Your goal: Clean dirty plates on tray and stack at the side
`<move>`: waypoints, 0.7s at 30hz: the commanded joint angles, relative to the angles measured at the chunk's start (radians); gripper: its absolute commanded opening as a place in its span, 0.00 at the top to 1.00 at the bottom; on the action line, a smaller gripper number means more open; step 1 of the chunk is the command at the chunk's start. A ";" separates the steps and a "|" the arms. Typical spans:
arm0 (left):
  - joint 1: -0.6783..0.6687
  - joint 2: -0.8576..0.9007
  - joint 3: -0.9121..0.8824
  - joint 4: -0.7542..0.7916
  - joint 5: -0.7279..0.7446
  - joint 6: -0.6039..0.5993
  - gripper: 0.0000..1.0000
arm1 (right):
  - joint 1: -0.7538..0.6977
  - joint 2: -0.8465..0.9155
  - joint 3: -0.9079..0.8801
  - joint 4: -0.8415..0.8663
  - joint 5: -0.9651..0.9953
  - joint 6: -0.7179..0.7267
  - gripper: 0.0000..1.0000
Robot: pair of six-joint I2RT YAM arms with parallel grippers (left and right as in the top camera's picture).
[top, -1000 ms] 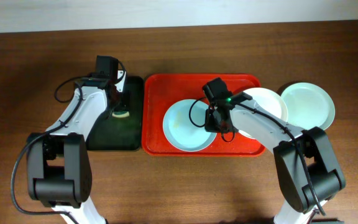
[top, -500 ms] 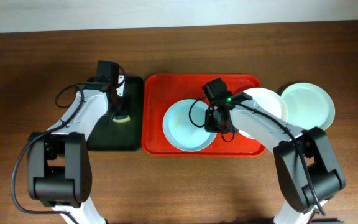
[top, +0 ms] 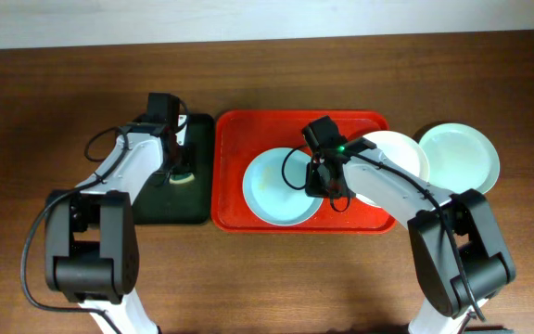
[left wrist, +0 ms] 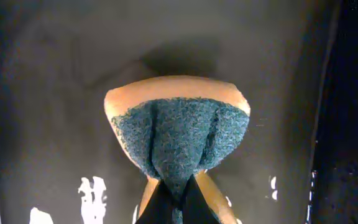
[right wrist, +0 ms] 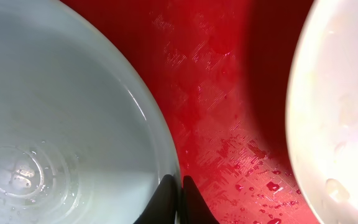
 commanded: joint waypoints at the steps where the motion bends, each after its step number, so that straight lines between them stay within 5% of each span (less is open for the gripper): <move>1: 0.013 -0.152 0.024 0.022 -0.030 -0.009 1.00 | -0.003 0.007 -0.014 0.002 -0.002 0.001 0.96; 8: 0.016 -0.379 0.024 0.000 -0.030 -0.003 1.00 | -0.003 0.007 -0.014 0.002 -0.002 0.001 0.96; 21: 0.045 -0.329 0.039 -0.130 -0.014 0.022 1.00 | -0.003 0.007 -0.014 0.006 -0.010 0.001 0.96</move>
